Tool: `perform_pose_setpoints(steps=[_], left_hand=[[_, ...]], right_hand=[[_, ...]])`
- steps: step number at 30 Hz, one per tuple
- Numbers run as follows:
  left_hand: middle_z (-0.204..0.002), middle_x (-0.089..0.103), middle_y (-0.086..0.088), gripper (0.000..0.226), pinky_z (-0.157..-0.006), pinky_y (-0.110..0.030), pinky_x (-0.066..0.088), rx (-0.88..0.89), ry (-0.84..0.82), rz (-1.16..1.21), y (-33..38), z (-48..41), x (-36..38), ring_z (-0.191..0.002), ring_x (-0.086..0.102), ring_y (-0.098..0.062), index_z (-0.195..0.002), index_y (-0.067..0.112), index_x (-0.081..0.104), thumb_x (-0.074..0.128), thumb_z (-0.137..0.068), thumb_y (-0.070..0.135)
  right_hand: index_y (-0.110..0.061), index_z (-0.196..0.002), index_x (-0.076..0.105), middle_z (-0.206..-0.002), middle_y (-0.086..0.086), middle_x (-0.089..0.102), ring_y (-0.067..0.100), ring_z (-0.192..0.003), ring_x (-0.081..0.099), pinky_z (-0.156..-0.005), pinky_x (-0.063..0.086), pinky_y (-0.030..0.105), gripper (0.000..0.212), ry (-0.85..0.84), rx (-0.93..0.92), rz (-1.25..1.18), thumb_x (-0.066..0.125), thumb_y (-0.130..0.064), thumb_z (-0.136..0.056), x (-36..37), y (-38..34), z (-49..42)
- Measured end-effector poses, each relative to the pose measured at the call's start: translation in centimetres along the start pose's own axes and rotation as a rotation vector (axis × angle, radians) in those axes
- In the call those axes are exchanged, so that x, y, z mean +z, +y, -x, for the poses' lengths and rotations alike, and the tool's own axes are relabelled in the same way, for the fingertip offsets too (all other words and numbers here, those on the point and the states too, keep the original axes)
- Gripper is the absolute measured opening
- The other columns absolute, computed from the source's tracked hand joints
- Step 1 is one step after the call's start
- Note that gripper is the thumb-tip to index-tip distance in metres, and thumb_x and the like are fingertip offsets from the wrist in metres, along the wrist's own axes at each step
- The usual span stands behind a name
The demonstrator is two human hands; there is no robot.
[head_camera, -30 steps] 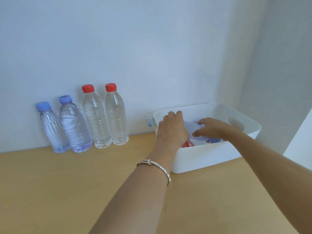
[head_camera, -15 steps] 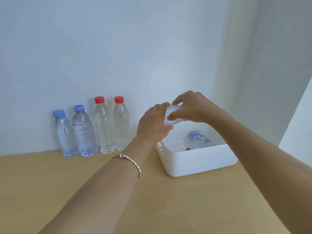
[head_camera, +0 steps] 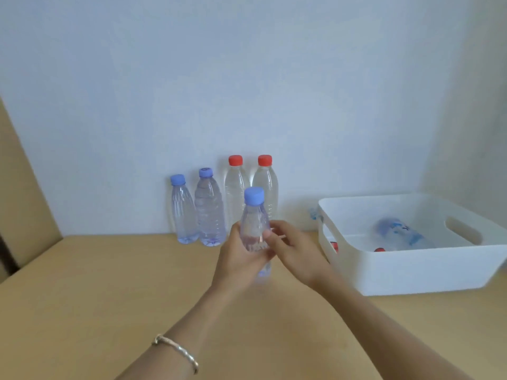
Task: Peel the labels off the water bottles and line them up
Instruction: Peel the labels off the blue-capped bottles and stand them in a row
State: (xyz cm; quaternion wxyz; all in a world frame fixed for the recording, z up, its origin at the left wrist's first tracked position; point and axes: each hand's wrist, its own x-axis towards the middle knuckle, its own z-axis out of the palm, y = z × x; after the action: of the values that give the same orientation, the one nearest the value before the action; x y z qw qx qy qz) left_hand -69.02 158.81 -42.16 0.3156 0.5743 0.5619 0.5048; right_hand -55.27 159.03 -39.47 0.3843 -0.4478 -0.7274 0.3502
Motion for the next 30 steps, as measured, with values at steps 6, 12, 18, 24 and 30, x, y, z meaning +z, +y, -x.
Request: perform_pose_setpoints(steps=[6, 12, 18, 24, 30], left_hand=[[-0.088, 0.073, 0.012, 0.049, -0.065, -0.012, 0.05, -0.03, -0.01, 0.101, -4.4, 0.0, 0.3, -0.081, 0.07, 0.001, -0.121, 0.027, 0.05, 0.076, -0.08, 0.026], [-0.097, 0.074, 0.007, 0.067, -0.079, -0.05, 0.059, -0.015, -0.086, 0.094, -6.2, -0.6, 0.6, -0.092, 0.072, -0.013, -0.125, 0.033, 0.042, 0.079, -0.069, 0.026], [-0.111, 0.07, 0.008, 0.074, -0.085, -0.049, 0.057, 0.023, -0.103, 0.07, -6.9, -0.5, 0.5, -0.105, 0.068, -0.009, -0.13, 0.036, 0.036, 0.08, -0.07, 0.034], [-0.118, 0.063, 0.019, 0.086, -0.094, -0.037, 0.053, 0.051, -0.207, -0.046, -6.2, 0.4, -0.6, -0.111, 0.062, 0.0, -0.144, 0.036, 0.022, 0.07, -0.075, 0.022], [-0.106, 0.055, 0.029, 0.077, -0.088, -0.018, 0.051, 0.142, -0.21, -0.239, -5.4, 0.7, -1.7, -0.102, 0.054, 0.018, -0.143, 0.044, 0.026, 0.068, -0.086, 0.016]], right_hand=[[-0.048, -0.111, 0.053, -0.094, -0.007, 0.07, 0.001, -0.085, 0.066, -0.078, 0.049, 0.015, 0.025, 0.051, -0.037, -0.129, 0.047, -0.026, -0.1, 4.3, 3.9, 0.1], [-0.048, -0.113, 0.051, -0.09, -0.027, 0.069, -0.014, -0.084, 0.062, -0.071, 0.046, 0.008, 0.023, 0.106, -0.026, -0.184, 0.044, -0.029, -0.101, 5.5, 5.4, -0.2], [-0.03, -0.121, 0.06, -0.105, -0.023, 0.068, -0.008, -0.1, 0.061, -0.086, 0.047, 0.015, 0.031, 0.082, -0.018, -0.228, 0.044, -0.041, -0.098, 5.3, 7.0, -0.8], [-0.022, -0.112, 0.066, -0.112, 0.0, 0.07, 0.019, -0.11, 0.064, -0.099, 0.047, 0.05, 0.055, 0.038, 0.005, -0.26, 0.036, -0.062, -0.09, 5.1, 8.7, -1.6], [-0.023, -0.109, 0.07, -0.112, 0.005, 0.072, 0.021, -0.111, 0.065, -0.101, 0.045, 0.05, 0.056, 0.07, 0.068, -0.351, 0.028, -0.057, -0.095, 4.6, 9.3, -1.9]])
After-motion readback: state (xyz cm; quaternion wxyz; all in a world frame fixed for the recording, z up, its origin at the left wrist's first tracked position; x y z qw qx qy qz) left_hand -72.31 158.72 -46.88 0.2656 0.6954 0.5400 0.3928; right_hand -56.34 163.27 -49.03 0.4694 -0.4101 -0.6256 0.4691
